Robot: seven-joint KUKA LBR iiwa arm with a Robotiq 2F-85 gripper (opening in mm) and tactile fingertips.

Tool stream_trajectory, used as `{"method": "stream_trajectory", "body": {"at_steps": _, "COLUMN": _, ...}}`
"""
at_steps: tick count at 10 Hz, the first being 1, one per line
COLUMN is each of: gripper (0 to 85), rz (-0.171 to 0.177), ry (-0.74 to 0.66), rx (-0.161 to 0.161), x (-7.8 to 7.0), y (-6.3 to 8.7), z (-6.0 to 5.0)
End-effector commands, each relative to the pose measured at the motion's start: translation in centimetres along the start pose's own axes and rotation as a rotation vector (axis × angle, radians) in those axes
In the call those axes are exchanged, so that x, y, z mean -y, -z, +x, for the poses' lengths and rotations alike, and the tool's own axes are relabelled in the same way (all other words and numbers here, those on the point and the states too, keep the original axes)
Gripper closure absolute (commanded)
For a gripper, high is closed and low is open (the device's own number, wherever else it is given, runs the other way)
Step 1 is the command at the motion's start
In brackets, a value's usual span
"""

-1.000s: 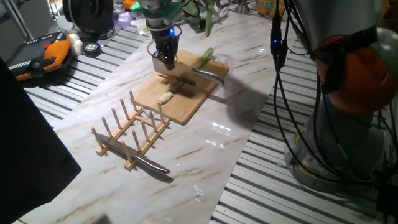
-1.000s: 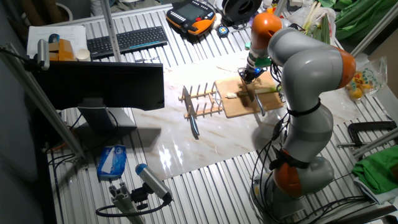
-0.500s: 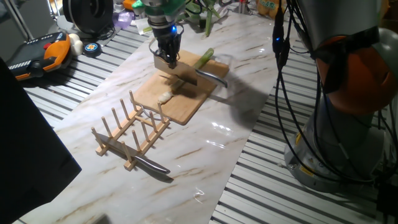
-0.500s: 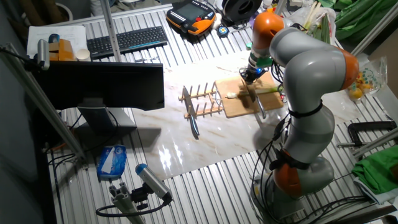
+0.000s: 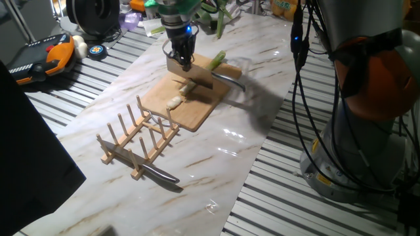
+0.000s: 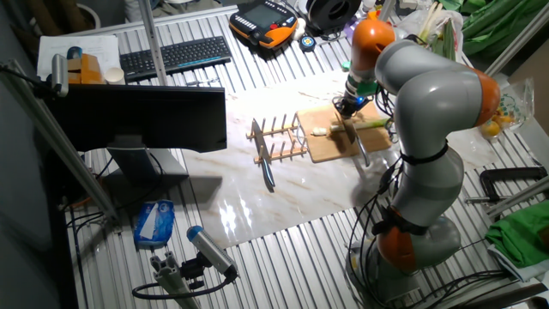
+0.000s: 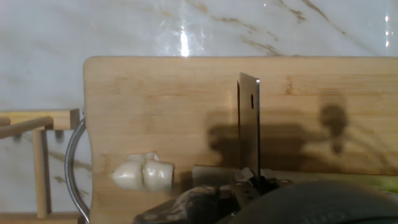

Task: Chop the scallions

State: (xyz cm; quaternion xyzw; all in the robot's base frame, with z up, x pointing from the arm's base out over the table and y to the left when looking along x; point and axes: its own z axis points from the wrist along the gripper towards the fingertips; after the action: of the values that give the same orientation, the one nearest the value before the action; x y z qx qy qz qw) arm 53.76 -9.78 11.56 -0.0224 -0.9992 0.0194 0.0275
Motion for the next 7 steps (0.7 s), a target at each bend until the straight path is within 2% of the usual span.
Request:
{"method": "stream_trajectory", "body": {"at_steps": 1, "gripper": 84.3, "rz": 0.002, "ry": 0.000, "rx": 0.004, "x": -0.1, "y": -0.2, "z": 0.0}}
{"method": "stream_trajectory", "body": {"at_steps": 7, "gripper": 84.3, "rz": 0.002, "ry": 0.000, "rx": 0.013, "x": -0.2, "y": -1.4, "z": -0.8}}
